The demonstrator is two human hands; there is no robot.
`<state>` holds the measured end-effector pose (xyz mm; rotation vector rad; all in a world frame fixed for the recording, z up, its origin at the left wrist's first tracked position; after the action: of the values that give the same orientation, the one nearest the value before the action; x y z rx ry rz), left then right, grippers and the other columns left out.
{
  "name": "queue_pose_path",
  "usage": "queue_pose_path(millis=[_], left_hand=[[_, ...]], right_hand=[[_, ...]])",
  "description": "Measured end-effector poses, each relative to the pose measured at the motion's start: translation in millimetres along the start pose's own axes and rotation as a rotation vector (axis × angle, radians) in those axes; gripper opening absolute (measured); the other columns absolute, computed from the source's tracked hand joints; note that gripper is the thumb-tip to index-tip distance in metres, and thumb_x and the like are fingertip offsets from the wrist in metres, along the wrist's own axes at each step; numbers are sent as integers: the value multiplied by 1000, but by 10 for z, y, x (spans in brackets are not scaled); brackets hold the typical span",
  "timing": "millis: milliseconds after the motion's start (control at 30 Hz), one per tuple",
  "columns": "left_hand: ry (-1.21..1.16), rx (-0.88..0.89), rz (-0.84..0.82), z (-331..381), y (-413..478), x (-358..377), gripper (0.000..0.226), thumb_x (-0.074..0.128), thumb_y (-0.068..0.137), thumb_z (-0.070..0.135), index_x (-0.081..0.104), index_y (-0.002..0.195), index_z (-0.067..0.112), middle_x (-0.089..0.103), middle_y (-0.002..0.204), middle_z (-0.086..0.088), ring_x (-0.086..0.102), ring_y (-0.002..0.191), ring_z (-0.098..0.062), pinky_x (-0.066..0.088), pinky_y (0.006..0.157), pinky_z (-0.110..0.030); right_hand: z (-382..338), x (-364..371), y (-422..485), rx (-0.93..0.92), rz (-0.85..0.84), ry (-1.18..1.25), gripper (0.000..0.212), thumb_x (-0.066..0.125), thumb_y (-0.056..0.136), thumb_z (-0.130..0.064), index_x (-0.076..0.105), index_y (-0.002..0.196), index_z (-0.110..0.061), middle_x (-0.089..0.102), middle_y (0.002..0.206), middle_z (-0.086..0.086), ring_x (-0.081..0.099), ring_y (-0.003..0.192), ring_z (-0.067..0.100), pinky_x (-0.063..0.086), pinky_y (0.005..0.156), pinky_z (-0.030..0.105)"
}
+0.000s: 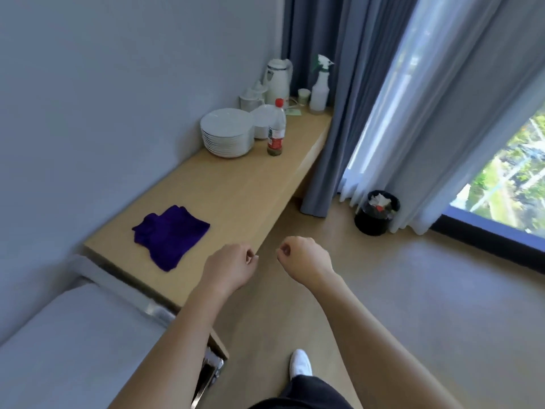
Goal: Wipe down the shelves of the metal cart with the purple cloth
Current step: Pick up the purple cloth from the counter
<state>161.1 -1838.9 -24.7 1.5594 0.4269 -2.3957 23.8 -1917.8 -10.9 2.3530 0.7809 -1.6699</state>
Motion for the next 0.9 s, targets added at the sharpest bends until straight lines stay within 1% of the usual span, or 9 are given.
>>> queue_pose_path(millis=[67,167,333,433,533,667,767,833,900], left_hand=[[-14,-78,28,-98,223,-81,20,47,92,39,63,90,27,65,86,11,59,71,-10,47,57,-28],[-59,-196,99,-354,409,-224,20,47,93,39,62,93,26,65,85,11,59,70,-9,52,61,-32],[-136,-419,187,-988,312,-390,20,48,93,34,61,84,22,64,78,10,57,68,-8,52,62,-34],[-137,-544,217,-1423,246,-474,19,48,93,33,60,81,24,62,75,9,57,68,-7,52,64,-34],[-119,-612,239,-1775,264,-544,19,47,94,33,59,83,23,62,76,9,57,70,-9,52,64,-33],[-98,-677,241,-2098,363,-597,21,44,95,33,59,86,23,62,77,8,56,68,-7,44,57,-25],[-153,-704,236,-2237,372,-520,20,44,95,33,59,85,23,61,76,7,56,68,-7,49,60,-26],[-183,-731,238,-2320,334,-439,20,45,95,33,58,84,23,61,76,7,57,70,-8,53,65,-30],[-204,-758,246,-2423,303,-372,19,45,94,31,59,84,23,60,76,6,58,71,-9,55,69,-33]], right_hand=[[-101,-105,384,-66,-20,-22,24,46,94,-37,64,95,-22,65,91,-2,61,80,24,48,65,30],[-373,-153,863,-185,-75,-49,23,46,94,-36,64,99,-23,65,94,-2,61,82,24,47,65,30],[-1062,101,1305,-414,-183,-82,25,45,96,-36,64,105,-21,65,95,-2,59,79,19,45,58,27],[-1522,400,1445,-523,-261,-97,28,45,96,-37,64,109,-22,66,102,-2,63,87,19,55,71,34],[-1925,648,1602,-588,-310,-103,26,45,95,-35,65,105,-22,67,103,-1,63,90,20,55,76,35],[-2322,884,1723,-665,-348,-152,23,45,97,-34,64,103,-21,66,100,-2,62,88,18,52,72,32],[-2426,1054,1798,-678,-378,-204,22,46,97,-34,62,105,-22,65,100,-3,59,85,17,47,69,29],[-2481,1179,1832,-695,-396,-235,21,46,97,-33,62,107,-23,64,101,-3,56,83,17,44,68,29],[-2558,1326,1857,-726,-418,-258,22,46,97,-33,61,110,-24,65,105,-3,58,88,17,45,70,29]])
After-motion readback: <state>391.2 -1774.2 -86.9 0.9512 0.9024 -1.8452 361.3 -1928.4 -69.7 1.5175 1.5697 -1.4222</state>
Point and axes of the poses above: each hand's wrist, its own y-axis towards the middle knuckle, its own x-axis out of the palm, z = x × y, the point moved 8 cm from there along y, towards the middle knuckle
